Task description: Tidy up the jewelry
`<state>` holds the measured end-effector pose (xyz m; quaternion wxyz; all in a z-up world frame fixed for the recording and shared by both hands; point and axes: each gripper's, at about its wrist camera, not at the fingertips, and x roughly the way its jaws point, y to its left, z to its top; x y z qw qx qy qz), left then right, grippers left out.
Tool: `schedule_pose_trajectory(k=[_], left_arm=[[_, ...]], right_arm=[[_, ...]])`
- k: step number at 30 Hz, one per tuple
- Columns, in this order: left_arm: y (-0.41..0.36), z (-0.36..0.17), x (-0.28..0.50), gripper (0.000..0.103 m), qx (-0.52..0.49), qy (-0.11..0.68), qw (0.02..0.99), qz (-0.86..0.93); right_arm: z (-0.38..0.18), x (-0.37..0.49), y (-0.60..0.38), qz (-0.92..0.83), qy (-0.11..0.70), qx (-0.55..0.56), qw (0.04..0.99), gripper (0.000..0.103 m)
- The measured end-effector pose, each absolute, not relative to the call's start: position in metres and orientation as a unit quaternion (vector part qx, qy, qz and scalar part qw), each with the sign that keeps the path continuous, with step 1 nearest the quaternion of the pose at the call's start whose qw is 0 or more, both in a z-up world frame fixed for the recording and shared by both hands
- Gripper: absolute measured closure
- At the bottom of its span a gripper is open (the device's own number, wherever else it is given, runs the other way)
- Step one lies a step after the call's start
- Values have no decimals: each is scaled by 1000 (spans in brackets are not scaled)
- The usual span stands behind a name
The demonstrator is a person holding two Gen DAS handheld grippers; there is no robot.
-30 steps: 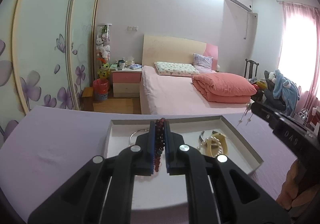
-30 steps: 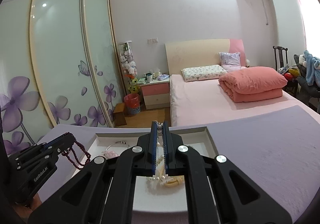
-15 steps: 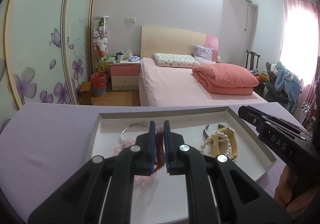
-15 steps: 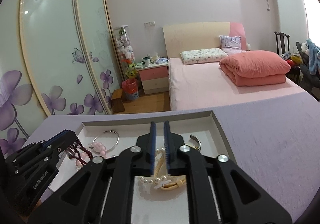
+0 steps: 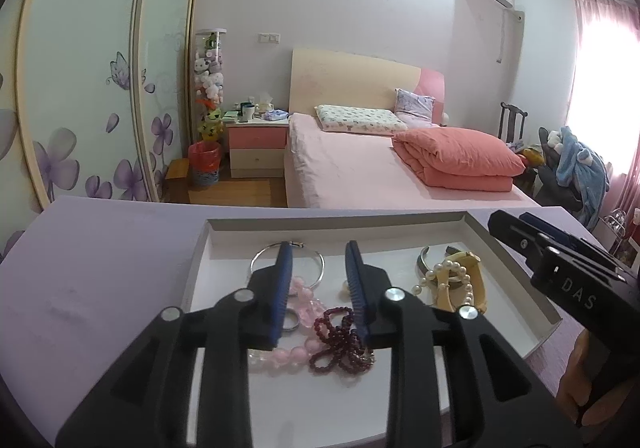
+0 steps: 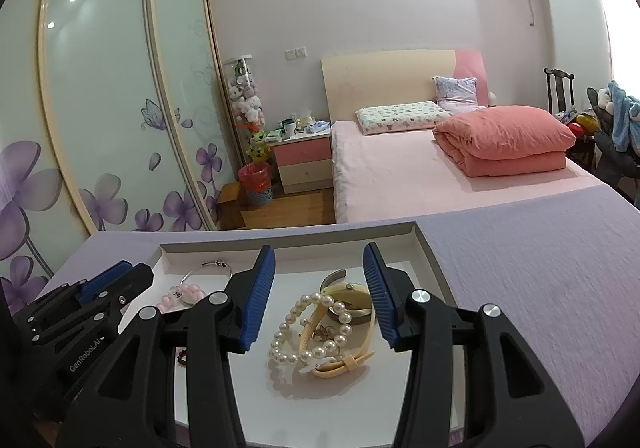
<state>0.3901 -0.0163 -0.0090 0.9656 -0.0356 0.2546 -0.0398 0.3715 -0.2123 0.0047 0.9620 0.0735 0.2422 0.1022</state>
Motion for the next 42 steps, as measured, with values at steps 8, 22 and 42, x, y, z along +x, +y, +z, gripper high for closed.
schedule_pose_trajectory(k=[8, 22, 42], left_arm=[[-5, 1, 372, 30, -39, 236, 971, -19], [16, 20, 261, 4, -14, 194, 981, 2], [26, 11, 110, 4, -47, 161, 986, 3]], right_arm=[[16, 353, -212, 80, 216, 65, 971, 5], [33, 269, -219, 92, 195, 51, 975, 2], [22, 146, -226, 90, 159, 40, 982, 2]])
